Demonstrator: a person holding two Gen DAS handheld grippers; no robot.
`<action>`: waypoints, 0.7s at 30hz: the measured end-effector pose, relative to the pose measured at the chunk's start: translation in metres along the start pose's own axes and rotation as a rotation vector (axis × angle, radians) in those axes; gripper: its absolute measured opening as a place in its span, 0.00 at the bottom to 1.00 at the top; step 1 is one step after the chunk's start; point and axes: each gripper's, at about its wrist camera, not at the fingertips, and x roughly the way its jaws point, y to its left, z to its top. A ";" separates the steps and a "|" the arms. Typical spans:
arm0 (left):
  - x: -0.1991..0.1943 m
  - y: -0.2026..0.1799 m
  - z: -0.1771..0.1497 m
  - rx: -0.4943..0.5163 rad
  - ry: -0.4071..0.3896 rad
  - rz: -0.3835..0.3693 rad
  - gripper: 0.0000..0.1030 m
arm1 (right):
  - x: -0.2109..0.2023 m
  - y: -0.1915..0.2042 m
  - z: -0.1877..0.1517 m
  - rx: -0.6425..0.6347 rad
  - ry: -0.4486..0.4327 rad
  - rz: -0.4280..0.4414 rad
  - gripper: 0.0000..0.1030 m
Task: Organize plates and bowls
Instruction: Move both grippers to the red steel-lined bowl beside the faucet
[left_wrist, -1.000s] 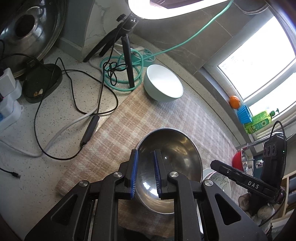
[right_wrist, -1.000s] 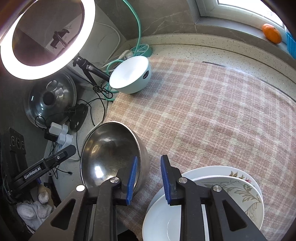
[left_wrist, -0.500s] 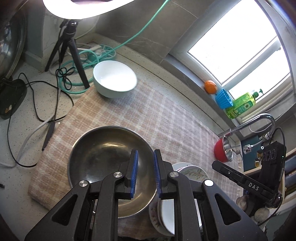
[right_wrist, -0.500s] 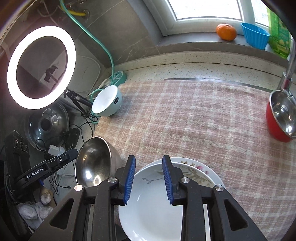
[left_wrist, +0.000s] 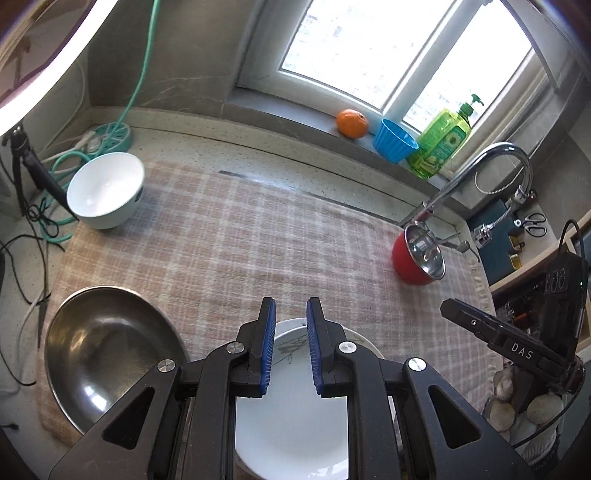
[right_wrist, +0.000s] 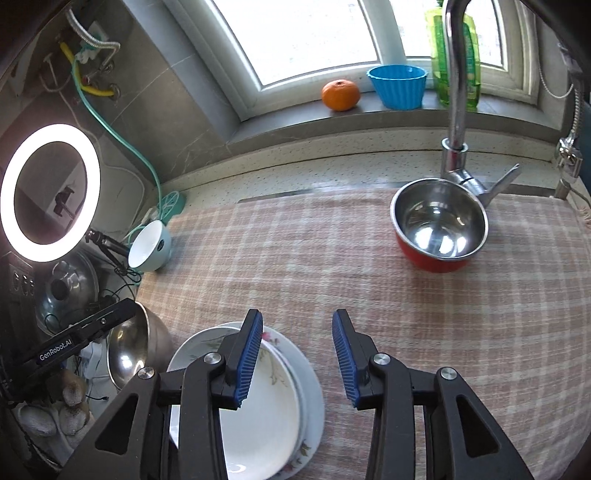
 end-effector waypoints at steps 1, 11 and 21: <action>0.004 -0.008 0.001 0.017 0.004 0.005 0.15 | -0.002 -0.007 0.001 0.008 -0.004 -0.010 0.35; 0.040 -0.066 0.010 0.119 0.049 -0.015 0.15 | -0.019 -0.075 0.003 0.059 -0.051 -0.116 0.38; 0.084 -0.114 0.026 0.121 0.093 -0.090 0.15 | -0.023 -0.132 0.018 0.128 -0.083 -0.151 0.38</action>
